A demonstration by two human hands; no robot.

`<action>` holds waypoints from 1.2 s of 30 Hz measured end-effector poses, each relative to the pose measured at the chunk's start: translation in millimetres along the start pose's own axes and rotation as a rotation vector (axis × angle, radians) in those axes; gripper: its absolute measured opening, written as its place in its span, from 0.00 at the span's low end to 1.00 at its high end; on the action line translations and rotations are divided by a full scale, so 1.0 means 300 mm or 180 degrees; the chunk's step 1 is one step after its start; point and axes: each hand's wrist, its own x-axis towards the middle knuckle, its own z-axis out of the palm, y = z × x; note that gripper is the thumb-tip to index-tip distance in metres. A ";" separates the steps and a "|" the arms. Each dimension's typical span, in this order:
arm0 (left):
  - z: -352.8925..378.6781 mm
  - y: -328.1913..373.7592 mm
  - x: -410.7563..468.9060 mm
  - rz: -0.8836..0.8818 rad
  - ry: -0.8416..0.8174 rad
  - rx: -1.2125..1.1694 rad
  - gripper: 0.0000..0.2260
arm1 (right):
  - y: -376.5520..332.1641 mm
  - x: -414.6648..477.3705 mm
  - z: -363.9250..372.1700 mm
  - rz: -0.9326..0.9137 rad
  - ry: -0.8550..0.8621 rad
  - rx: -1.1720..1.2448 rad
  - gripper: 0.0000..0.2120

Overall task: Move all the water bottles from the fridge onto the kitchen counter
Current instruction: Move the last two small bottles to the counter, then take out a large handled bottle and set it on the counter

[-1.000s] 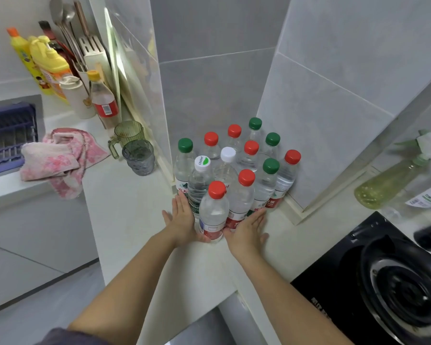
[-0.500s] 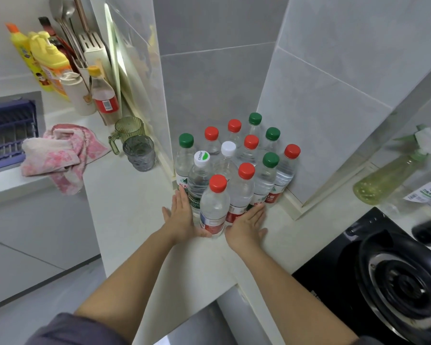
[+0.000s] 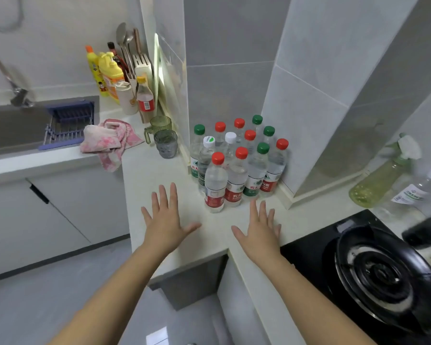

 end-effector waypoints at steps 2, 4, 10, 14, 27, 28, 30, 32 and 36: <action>-0.044 0.008 -0.119 -0.0042 0.0187 -0.0102 0.50 | -0.014 -0.094 -0.019 -0.0292 0.0079 -0.0006 0.41; -0.087 0.014 -0.236 -0.0057 0.0421 -0.0111 0.47 | -0.035 -0.176 -0.040 -0.0603 0.0197 -0.0095 0.41; -0.183 -0.035 -0.533 -0.0414 0.0831 -0.0250 0.41 | -0.135 -0.356 -0.102 -0.1525 0.0515 -0.0381 0.39; -0.254 -0.102 -0.686 -0.0649 0.1181 -0.0074 0.40 | -0.252 -0.440 -0.107 -0.1969 0.0523 -0.0483 0.38; -0.427 -0.380 -1.231 -0.1511 0.1901 0.0319 0.39 | -0.688 -0.812 0.042 -0.3423 0.0092 -0.0206 0.38; -0.438 -0.401 -1.284 -0.1563 0.1967 0.0375 0.39 | -0.718 -0.860 0.057 -0.3527 0.0055 -0.0182 0.38; -0.452 -0.445 -1.400 -0.1690 0.2067 0.0429 0.39 | -0.772 -0.963 0.096 -0.3743 0.0006 -0.0171 0.38; -0.457 -0.493 -1.530 -0.1812 0.2143 0.0476 0.39 | -0.816 -1.081 0.141 -0.3920 -0.0040 -0.0121 0.38; -0.462 -0.598 -1.826 -0.2069 0.2148 0.0691 0.39 | -0.872 -1.355 0.239 -0.4195 -0.0155 -0.0112 0.38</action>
